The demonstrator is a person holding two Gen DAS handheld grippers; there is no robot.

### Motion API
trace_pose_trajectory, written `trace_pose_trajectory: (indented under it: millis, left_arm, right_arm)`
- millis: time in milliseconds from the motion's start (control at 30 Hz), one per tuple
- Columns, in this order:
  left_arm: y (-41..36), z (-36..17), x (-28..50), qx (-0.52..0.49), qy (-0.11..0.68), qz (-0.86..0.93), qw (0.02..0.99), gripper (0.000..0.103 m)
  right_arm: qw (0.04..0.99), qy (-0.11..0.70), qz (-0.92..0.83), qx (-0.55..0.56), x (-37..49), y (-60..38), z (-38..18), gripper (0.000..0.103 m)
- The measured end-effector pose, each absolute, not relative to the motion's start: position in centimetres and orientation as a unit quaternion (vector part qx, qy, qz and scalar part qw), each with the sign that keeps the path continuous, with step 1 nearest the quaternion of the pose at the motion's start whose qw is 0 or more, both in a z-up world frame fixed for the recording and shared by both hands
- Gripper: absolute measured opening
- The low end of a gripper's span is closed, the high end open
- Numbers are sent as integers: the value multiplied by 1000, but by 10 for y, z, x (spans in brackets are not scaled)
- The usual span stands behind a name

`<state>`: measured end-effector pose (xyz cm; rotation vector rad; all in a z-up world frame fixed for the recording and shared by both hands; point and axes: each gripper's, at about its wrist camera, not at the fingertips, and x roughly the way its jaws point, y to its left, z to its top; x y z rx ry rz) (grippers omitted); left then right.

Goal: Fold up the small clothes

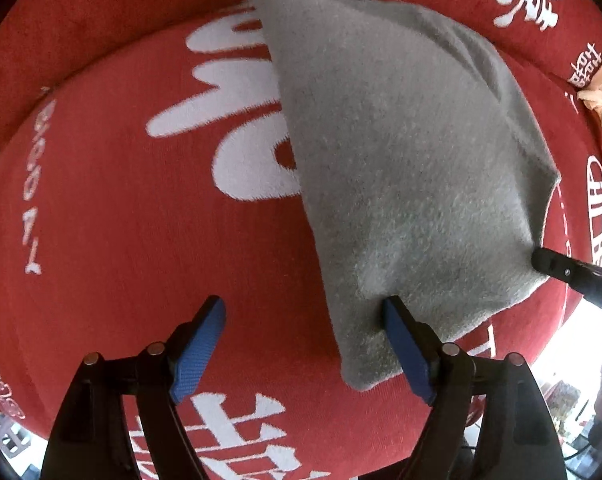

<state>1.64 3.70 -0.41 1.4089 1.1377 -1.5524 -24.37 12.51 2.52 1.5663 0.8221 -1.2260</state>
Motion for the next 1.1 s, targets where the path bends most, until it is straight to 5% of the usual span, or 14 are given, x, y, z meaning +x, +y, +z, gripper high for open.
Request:
trace_pose_trajectory:
  millis: [167,300,333,567,600,633,1100]
  left_arm:
    - [20,26,29,509,431,-621,411,81]
    - [-13,33,42,476,439,-613,452,81]
    - [-23,30,45,469,448,-606,461,81]
    - [-72,27,39,428,470,-604,481,81]
    - [-76,27,39,427,469,-606,480,81]
    - [-78,25,36,430,467,-605,481,81]
    - [-93,-2,14,470,451,-592,475,85]
  right_arm:
    - [485,285,-521,642,-256,115,48,8]
    - [491,233,-545,638,-280,93,59,47]
    - [489,213,-550,643,-290,80,56,50]
    - [463,165,-533,689,-309,17,13,47]
    - [464,162,-525,695,-309,11,7,33]
    - [467,160,-516,700,-308,6,3,7]
    - [454,253,-549,655,-294,4,5,10]
